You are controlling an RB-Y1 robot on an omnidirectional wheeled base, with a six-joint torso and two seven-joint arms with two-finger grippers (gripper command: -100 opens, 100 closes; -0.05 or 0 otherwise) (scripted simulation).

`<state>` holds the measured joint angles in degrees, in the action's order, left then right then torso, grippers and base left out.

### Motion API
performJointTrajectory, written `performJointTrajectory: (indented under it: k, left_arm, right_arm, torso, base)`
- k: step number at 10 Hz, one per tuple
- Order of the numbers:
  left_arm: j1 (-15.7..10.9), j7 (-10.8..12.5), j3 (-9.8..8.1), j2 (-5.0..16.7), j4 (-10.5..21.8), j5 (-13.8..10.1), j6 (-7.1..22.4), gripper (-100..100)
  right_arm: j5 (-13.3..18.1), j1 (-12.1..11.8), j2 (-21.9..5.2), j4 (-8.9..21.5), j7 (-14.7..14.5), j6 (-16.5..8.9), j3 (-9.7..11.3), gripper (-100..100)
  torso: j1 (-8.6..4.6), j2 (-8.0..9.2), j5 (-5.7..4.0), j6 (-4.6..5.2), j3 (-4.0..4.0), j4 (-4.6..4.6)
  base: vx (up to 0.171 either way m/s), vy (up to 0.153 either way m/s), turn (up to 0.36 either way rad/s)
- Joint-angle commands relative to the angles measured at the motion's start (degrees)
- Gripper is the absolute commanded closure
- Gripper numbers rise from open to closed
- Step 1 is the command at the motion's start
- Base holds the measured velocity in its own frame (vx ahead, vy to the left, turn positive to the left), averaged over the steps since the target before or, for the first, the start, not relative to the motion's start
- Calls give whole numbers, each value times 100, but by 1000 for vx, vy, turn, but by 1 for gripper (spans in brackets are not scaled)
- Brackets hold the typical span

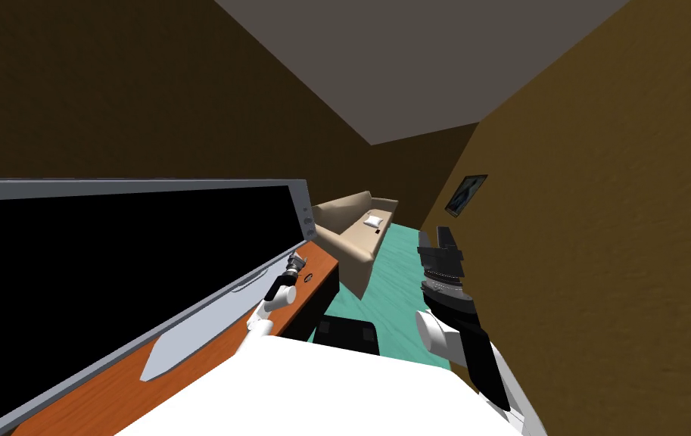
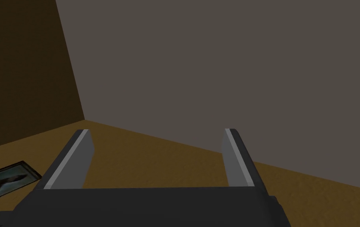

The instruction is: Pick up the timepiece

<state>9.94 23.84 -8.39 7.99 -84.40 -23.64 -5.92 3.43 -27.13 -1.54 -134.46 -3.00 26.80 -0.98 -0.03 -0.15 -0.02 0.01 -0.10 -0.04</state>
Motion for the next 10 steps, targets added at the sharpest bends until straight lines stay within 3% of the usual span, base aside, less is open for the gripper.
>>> performJointTrajectory:
  k: [1,8,10]
  left_arm:
    - [-169,147,-30,24,286,-115,145,-100]
    - [-515,483,-102,42,1217,-392,542,-100]
    - [-731,692,-147,51,1615,-563,790,-100]
  right_arm:
    - [0,0,0,0,0,0,0,0]
    - [0,0,0,0,0,0,0,0]
    - [0,0,0,0,0,0,0,0]
  torso:
    - [0,0,0,0,0,0]
    - [-2,-1,0,0,0,0]
    - [-1,-1,0,-1,0,0]
  base:
    - [37,-16,52]
    - [37,-25,55]
    - [44,-31,92]
